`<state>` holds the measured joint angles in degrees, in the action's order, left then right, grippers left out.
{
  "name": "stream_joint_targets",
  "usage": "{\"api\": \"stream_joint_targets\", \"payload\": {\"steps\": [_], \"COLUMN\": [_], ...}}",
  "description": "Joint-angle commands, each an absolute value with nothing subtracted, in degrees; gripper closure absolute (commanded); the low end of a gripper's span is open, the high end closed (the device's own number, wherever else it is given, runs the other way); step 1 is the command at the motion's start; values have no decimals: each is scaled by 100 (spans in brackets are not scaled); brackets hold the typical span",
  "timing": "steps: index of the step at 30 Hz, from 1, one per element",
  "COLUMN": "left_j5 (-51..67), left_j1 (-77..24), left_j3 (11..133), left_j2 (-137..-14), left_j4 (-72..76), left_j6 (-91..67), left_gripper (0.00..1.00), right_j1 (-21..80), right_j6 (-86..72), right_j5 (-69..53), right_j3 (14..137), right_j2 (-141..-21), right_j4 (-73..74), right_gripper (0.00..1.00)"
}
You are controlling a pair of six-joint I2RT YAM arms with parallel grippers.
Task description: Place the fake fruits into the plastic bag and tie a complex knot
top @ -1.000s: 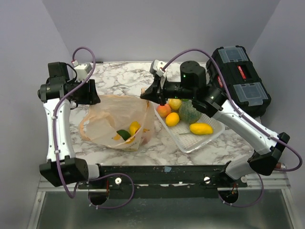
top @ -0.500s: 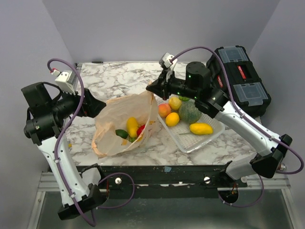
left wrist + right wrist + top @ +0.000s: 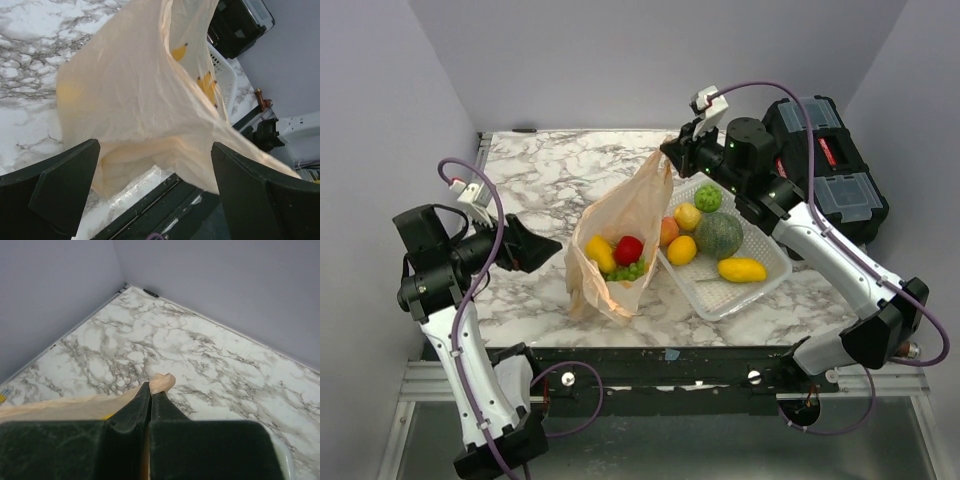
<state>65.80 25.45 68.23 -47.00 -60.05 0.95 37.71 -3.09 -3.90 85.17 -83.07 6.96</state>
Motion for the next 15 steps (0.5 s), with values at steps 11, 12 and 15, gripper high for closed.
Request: {"api": "stream_joint_targets", "payload": {"steps": [11,12,15], "left_j5": [7251,7243,7239], "left_j1": [557,441,23], "left_j3": [5233,5045,4831], "left_j2": [-2769,-2584,-2296], "left_j4": [-4533,-4186,-3663], "left_j6": [1421,1233,1146], "left_gripper": [7,6,6], "right_j1": [3235,3225,3217], "right_j6": [-492,-493,-475], "right_j5": [364,350,302], "right_j3": [8376,8365,8317], "right_j2": [-8525,-8525,-8517], "right_j4": [-289,-285,-282], "right_gripper": [99,99,99]}}
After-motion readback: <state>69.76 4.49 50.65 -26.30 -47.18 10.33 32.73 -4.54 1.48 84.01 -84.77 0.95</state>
